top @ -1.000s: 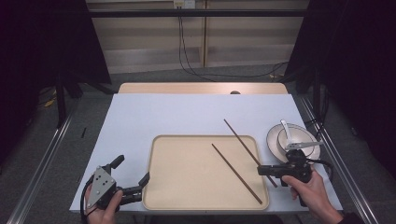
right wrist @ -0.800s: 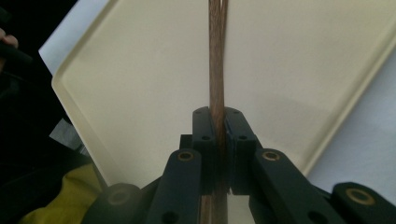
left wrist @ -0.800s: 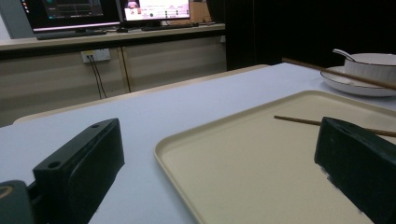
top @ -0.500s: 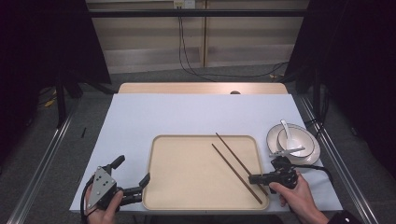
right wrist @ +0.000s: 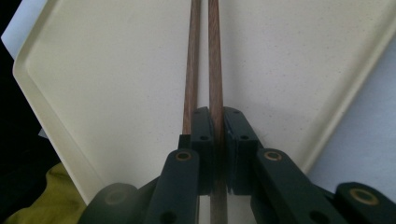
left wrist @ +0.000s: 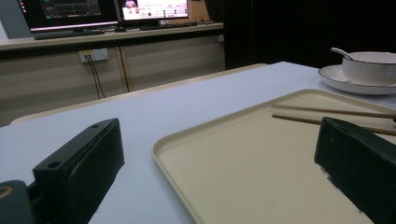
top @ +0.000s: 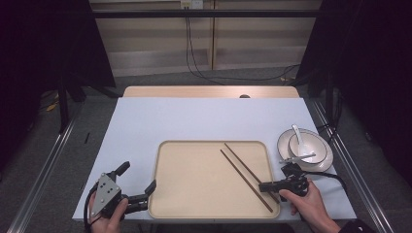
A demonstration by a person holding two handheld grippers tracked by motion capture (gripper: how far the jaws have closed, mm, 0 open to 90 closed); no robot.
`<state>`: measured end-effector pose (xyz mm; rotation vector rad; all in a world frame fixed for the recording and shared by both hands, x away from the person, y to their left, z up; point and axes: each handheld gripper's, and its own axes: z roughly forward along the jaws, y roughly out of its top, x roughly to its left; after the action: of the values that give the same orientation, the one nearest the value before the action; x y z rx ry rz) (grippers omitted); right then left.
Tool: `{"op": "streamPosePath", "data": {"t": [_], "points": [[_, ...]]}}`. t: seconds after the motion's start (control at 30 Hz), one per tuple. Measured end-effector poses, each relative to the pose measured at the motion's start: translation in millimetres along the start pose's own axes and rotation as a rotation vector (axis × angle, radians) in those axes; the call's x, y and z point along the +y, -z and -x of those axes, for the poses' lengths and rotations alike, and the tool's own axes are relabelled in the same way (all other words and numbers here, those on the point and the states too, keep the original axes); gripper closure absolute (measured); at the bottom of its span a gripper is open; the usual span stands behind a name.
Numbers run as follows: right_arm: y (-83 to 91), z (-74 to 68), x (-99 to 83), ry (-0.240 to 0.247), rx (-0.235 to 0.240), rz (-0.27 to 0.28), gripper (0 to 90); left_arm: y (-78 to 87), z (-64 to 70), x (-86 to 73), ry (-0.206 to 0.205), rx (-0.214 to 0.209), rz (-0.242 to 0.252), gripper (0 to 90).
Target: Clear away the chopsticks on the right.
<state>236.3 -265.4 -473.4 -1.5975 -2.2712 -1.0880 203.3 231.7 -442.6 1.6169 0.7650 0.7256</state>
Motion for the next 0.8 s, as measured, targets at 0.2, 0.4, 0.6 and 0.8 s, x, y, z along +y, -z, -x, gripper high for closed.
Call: {"op": "streamPosePath", "data": {"t": [0.2, 0.4, 0.6, 0.8], "points": [[0.2, -0.9, -0.3, 0.007, 0.001, 0.002, 80.7, -0.3, -0.5, -0.2, -0.001, -0.004, -0.001, 1.3], [2.8, 0.0, -0.1, 0.036, -0.005, 0.018, 70.0, 0.1, -0.5, -0.3, 0.003, -0.002, -0.004, 1.3], [16.7, 0.3, -0.9, 0.113, -0.028, 0.062, 45.7, -2.0, 0.0, -1.5, 0.025, -0.018, -0.014, 1.1], [33.5, 0.3, -4.3, 0.201, 0.005, 0.139, 18.5, -2.5, 1.6, -1.7, 0.032, -0.031, -0.018, 1.0]]}}
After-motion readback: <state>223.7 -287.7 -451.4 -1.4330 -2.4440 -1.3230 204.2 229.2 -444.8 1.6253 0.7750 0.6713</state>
